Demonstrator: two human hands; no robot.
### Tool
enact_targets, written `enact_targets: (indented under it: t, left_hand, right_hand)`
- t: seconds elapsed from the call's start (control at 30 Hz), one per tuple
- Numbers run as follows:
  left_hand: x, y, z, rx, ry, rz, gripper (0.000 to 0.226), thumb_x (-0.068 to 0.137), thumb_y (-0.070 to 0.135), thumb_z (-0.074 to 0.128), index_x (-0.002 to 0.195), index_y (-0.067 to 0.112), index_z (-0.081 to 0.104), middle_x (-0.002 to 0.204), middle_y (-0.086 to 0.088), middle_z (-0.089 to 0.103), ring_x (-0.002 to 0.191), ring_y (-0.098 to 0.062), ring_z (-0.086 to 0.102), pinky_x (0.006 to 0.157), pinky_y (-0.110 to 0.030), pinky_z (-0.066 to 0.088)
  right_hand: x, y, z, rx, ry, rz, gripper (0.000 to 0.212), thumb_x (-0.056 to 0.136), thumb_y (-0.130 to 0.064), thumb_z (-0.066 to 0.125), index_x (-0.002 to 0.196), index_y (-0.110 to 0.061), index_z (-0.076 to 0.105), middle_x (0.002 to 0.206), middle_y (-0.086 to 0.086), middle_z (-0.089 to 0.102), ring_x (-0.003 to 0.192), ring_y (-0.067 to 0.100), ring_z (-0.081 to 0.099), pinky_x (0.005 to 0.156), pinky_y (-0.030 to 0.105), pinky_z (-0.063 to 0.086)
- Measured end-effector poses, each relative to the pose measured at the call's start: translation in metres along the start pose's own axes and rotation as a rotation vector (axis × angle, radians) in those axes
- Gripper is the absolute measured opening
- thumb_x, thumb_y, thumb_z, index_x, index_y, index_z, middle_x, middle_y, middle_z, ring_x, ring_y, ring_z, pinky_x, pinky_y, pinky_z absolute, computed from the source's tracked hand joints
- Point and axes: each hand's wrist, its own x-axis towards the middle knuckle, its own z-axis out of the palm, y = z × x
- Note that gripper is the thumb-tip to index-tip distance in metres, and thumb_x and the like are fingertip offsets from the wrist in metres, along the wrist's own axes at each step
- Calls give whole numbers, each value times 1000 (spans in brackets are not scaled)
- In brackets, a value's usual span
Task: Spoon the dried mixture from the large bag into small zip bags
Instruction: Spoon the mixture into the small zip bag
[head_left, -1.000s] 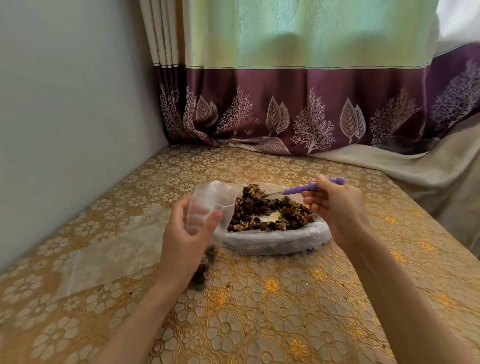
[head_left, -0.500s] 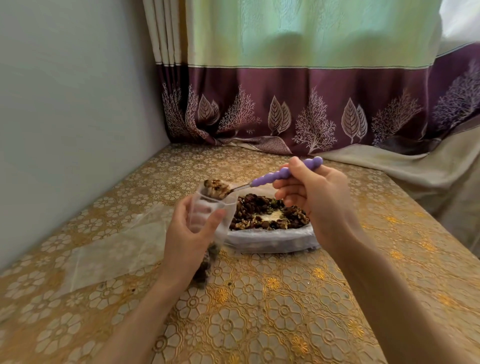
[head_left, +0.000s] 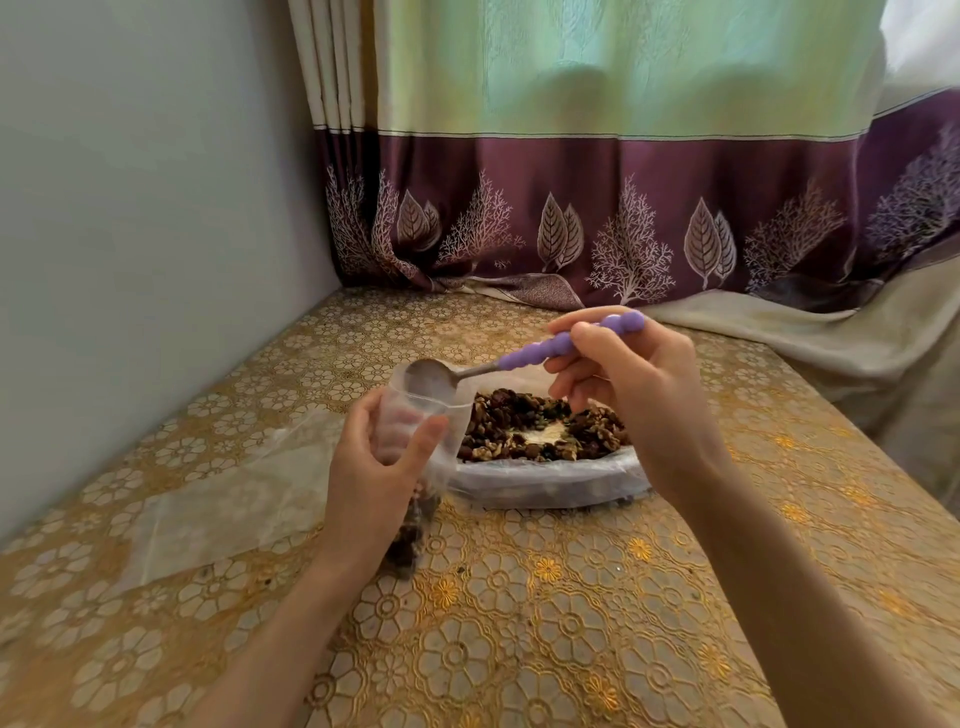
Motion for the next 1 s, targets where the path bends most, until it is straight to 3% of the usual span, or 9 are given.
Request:
enact_targets:
  t: [0.1, 0.23, 0.47, 0.67, 0.87, 1.0]
  left_hand:
    - [-1, 1, -1, 7, -4, 9, 75, 65, 61, 62, 127, 20, 47, 108, 4, 64, 90, -9, 65, 75, -30, 56]
    - [-1, 0, -1, 27, -8, 10, 69, 68, 58, 62, 125, 22, 48, 105, 7, 64, 88, -5, 65, 71, -23, 54]
    - [0, 0, 0, 20, 23, 33, 65, 69, 55, 62, 122, 18, 50, 96, 9, 65, 81, 3, 63, 64, -9, 48]
    - [0, 2, 1, -28, 18, 23, 59, 70, 52, 63, 119, 22, 51, 96, 7, 65, 79, 2, 64, 60, -7, 47]
    - [-1, 2, 1, -27, 11, 30, 54, 72, 49, 63, 117, 21, 51, 95, 6, 65, 79, 2, 64, 59, -6, 47]
    - [-1, 3, 1, -36, 12, 32, 55, 70, 51, 63, 116, 23, 51, 95, 7, 65, 79, 4, 64, 60, -6, 47]
  right_hand:
    - [3, 4, -8, 95, 119, 36, 20, 95, -7, 46, 82, 0, 59, 75, 12, 73, 57, 15, 55, 50, 20, 45]
    - [9, 13, -23, 153, 233, 135, 25, 97, -17, 48, 79, -4, 60, 69, 7, 72, 55, 12, 57, 50, 19, 46]
    - [11, 43, -40, -260, 372, 146, 35, 98, -18, 47, 68, -9, 61, 53, -3, 67, 48, 10, 60, 45, 18, 49]
    - [12, 58, -43, -432, 366, 146, 24, 96, -18, 50, 81, -4, 61, 63, 2, 71, 48, 14, 63, 49, 28, 54]
    - [11, 64, -39, -344, 332, 246, 29, 94, -12, 50, 71, -5, 67, 68, 5, 73, 50, 13, 62, 47, 21, 50]
    - [8, 68, -35, -150, 240, 444, 51, 93, -7, 50, 48, -15, 72, 68, 9, 73, 51, 11, 61, 45, 16, 49]
